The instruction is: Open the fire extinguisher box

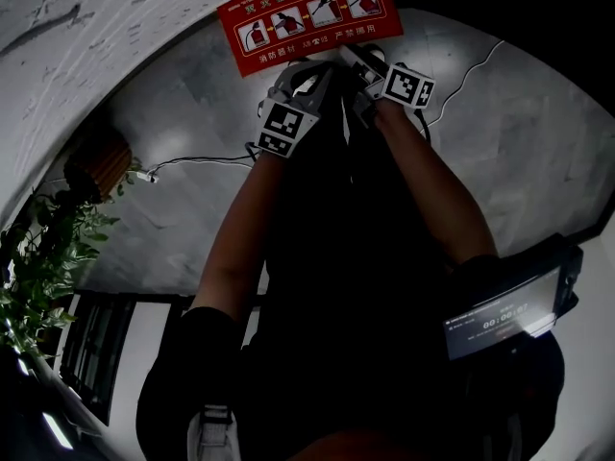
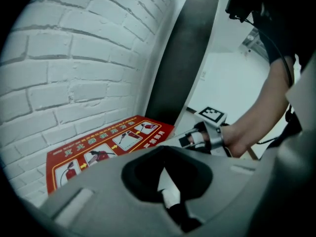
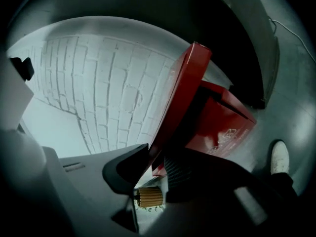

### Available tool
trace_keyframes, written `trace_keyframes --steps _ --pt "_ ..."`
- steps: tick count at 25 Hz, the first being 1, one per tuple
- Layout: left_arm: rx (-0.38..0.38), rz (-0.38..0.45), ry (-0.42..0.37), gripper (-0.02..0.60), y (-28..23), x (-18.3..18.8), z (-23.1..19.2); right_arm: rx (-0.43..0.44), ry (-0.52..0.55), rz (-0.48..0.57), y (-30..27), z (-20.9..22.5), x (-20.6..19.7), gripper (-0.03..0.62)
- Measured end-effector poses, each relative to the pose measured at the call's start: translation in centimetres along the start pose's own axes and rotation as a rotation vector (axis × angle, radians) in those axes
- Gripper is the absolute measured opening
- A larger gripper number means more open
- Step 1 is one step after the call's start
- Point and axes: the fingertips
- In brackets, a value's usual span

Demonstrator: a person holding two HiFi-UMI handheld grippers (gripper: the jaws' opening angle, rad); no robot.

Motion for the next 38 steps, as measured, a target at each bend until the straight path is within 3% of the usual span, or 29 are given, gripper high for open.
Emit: trace_keyframes --steps 7,10,13,20,25,32,38 --pt "0.034 0.033 -0.024 0.002 1.0 -0.7 -0.2 0.106 0.152 0.046 0.9 -5.0 1.4 0.091" --pt "0.049 0.045 -0.015 0.002 1.4 0.2 -1.8 0.138 0.222 0.074 -0.4 -8.0 4.3 0.064" --pt "0.063 0.06 0.007 0.002 1.5 2.1 -3.2 0.202 0.231 0.099 -2.3 -11.1 7.9 0.061" --pt "0.068 0.064 0.029 0.002 0.7 1.7 -3.5 0.298 0.268 0.163 -4.6 -13.7 12.6 0.061" --pt "0.072 0.073 0.051 0.002 2.3 2.0 -5.4 0.313 0.281 0.191 -7.8 -16.2 14.8 0.061" --pt "0.088 0.086 0.058 0.002 3.0 2.0 -6.5 0.267 0.291 0.206 -8.1 -15.2 15.3 0.107" --pt "0.108 0.128 0.059 0.002 4.4 4.7 -7.0 0.26 0.37 0.153 -6.9 -16.6 14.4 0.055"
Point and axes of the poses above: the fingertips, and each gripper's own axes: y backward along the fingers, z to its right, x out of its top, and after that the axes turned 1 degree about x, right-handed
